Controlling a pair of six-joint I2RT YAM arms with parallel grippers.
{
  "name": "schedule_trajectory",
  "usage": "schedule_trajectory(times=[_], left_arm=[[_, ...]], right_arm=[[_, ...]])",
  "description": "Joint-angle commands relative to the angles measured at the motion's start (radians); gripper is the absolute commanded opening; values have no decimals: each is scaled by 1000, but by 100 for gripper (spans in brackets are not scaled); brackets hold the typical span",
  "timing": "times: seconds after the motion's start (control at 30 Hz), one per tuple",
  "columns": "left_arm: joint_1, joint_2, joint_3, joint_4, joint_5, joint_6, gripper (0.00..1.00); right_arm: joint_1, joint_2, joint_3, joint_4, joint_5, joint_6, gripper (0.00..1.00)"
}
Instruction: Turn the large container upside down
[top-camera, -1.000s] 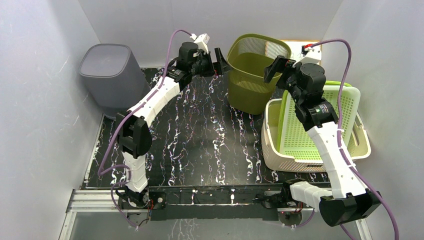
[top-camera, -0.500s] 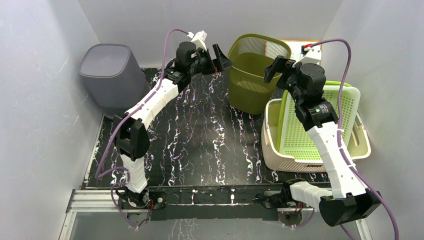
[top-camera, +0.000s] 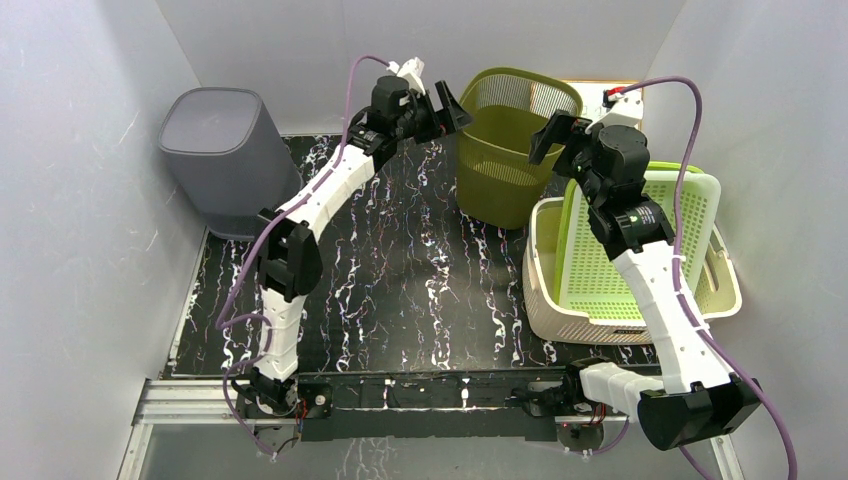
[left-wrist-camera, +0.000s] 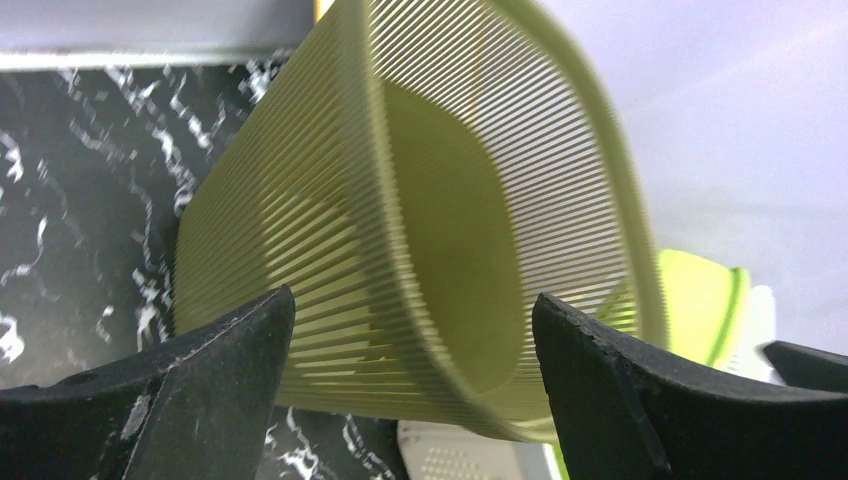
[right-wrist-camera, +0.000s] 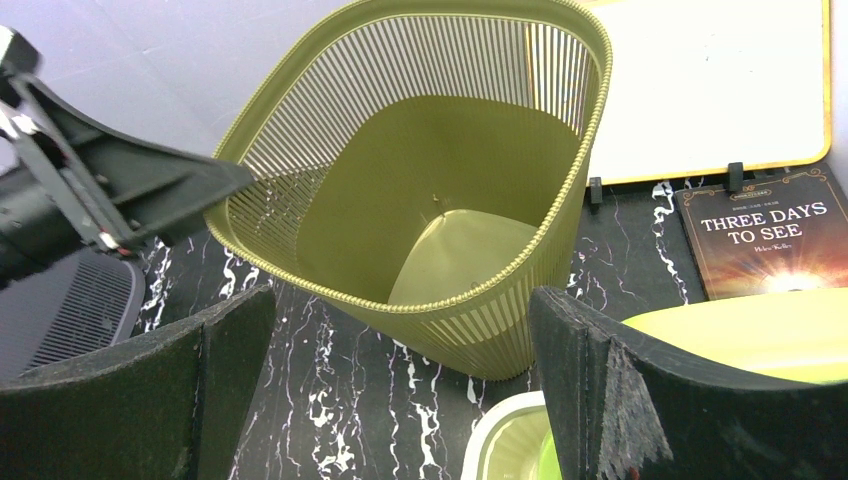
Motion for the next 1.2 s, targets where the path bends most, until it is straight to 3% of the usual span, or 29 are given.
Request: schedule_trajectory(times=[0.0, 0.2, 0.4, 0.83, 1.17], left_arm=[[-8, -2, 22, -94, -10, 52, 86], [-7, -44, -39, -134, -15, 115, 79], [-5, -193, -196, -177, -127, 245, 70], [1, -410, -513, -156, -289, 329, 70], [2, -461, -659, 5, -268, 280, 36]], right_arm=[[-7, -34, 37, 60, 34, -17, 98], [-8, -40, 19, 65, 33, -9, 98], [-7, -56, -6, 85, 39, 3, 98], [-9, -54, -28, 99, -6, 33, 98], [-9, -58, -33, 99, -11, 36, 98]])
